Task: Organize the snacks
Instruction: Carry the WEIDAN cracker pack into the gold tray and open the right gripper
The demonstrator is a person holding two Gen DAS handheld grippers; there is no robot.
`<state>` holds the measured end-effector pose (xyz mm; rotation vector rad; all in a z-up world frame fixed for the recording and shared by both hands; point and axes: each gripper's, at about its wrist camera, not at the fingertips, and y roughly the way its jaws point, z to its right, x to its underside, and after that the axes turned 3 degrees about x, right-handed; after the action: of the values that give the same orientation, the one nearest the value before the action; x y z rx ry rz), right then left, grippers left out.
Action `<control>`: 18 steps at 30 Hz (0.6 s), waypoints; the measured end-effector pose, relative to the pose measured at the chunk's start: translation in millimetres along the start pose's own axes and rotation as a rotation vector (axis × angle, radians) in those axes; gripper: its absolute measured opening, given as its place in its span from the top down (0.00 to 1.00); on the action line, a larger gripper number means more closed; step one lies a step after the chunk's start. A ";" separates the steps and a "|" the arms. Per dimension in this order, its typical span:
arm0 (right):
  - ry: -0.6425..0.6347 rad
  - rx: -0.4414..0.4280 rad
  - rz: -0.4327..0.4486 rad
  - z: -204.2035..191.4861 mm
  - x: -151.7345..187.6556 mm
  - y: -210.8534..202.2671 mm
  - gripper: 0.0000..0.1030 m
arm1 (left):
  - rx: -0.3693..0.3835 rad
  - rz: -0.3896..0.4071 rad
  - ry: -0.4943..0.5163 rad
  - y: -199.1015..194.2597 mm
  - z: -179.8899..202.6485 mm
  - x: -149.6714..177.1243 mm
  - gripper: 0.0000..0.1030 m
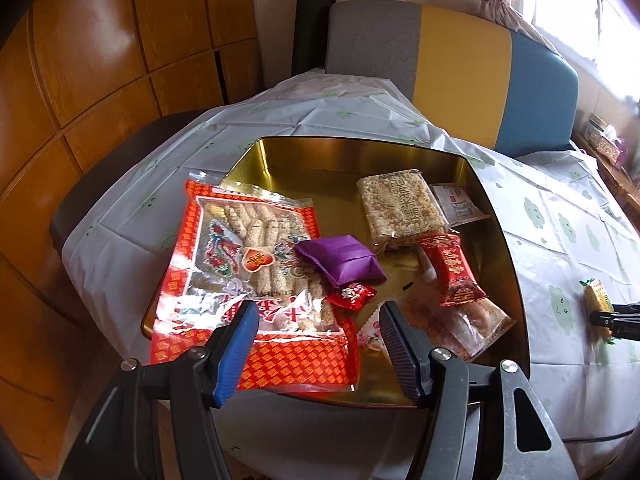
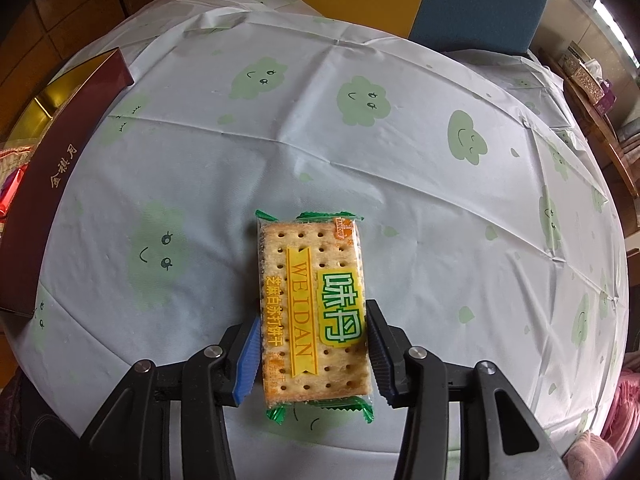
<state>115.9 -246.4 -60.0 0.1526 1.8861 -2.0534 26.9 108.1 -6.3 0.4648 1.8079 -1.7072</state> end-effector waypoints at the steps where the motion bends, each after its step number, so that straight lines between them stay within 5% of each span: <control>1: 0.011 -0.006 0.004 -0.1 -1.0 -3.5 0.54 | -0.002 0.002 -0.003 -0.5 -1.6 0.3 0.38; 8: 0.058 -0.160 0.094 -29.5 -16.7 -45.1 0.54 | -0.009 0.025 -0.027 -7.6 -13.1 0.4 0.38; 18: -0.002 -0.461 0.182 -157.2 -61.9 -95.6 0.54 | -0.040 0.032 -0.092 -11.2 -45.5 2.3 0.38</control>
<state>118.7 -75.6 32.2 0.1954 2.1954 -1.4588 9.7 151.3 0.4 0.3904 1.7567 -1.6403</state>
